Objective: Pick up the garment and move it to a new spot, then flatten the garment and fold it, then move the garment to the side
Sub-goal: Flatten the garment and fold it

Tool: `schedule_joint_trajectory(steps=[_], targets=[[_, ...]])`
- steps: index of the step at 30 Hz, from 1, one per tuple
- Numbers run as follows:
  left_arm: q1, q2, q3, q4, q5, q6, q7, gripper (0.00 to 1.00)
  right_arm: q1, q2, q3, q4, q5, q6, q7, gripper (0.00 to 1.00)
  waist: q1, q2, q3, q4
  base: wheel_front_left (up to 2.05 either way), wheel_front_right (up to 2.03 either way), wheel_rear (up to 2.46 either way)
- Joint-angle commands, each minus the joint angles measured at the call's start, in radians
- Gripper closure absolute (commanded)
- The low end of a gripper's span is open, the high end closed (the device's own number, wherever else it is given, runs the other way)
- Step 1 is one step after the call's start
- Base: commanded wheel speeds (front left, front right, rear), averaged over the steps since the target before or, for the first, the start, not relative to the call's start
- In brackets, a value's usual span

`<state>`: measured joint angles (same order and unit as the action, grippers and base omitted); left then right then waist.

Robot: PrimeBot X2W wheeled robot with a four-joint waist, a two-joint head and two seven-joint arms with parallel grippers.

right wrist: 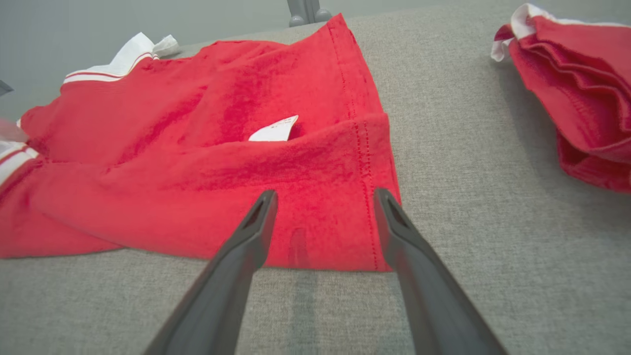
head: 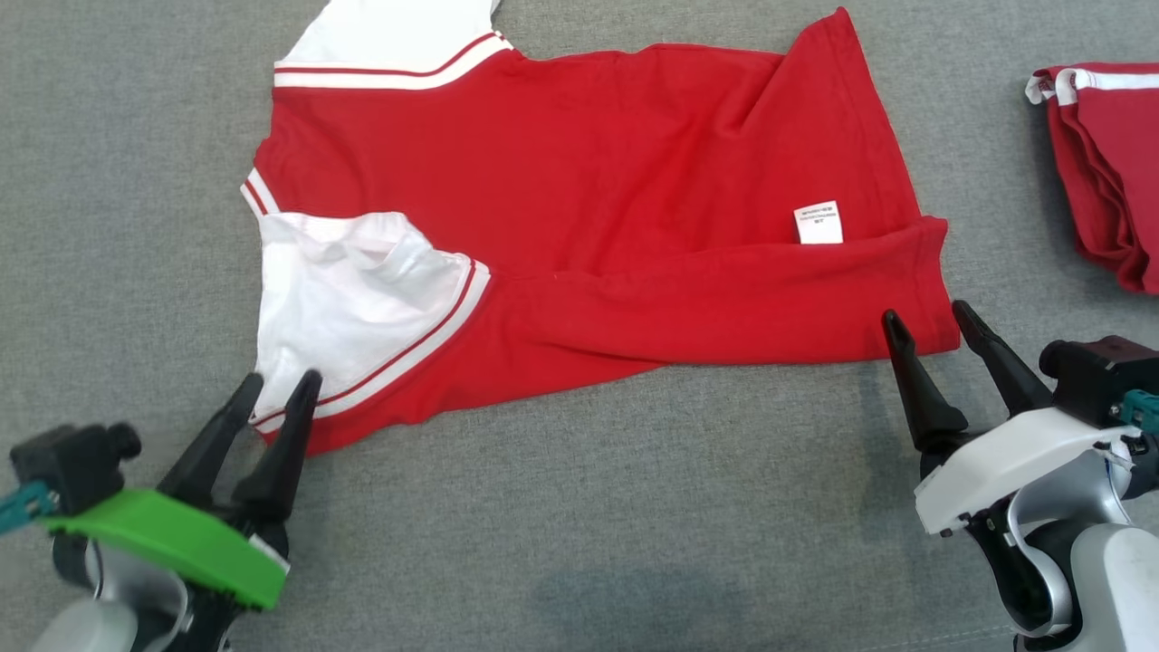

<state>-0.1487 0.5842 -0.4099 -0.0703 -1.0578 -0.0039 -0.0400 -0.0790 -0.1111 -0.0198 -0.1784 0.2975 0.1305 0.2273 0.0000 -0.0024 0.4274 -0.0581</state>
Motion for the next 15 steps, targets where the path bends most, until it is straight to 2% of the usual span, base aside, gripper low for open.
schedule_joint_trajectory(steps=[1, 4, 7, 15], targets=[[0.047, 0.017, 0.021, -0.04, -0.018, 0.027, -0.008, 0.0, 0.011, -0.011, 0.003, -0.006, -0.018, 0.0, 0.006, 0.0, 0.0, 0.0024, 0.003, 0.009, 0.0, 0.0, 0.0], [0.123, 0.038, 0.043, -0.102, -0.053, 0.073, 0.011, 0.0, 0.01, -0.024, -0.009, -0.005, -0.043, 0.0, 0.02, 0.0, 0.0, 0.0024, 0.002, 0.029, 0.0, 0.0, 0.0], [0.164, 0.06, 0.044, -0.132, -0.065, 0.098, 0.037, 0.0, 0.011, -0.045, -0.026, 0.005, -0.071, 0.0, 0.034, 0.0, 0.0, 0.0024, -0.002, 0.043, 0.0, 0.0, 0.0], [0.141, 0.036, 0.026, -0.149, -0.125, 0.073, 0.087, 0.0, 0.032, -0.042, -0.086, 0.004, -0.072, 0.0, 0.071, 0.0, 0.0, 0.0024, -0.002, 0.064, 0.0, 0.0, 0.0]])
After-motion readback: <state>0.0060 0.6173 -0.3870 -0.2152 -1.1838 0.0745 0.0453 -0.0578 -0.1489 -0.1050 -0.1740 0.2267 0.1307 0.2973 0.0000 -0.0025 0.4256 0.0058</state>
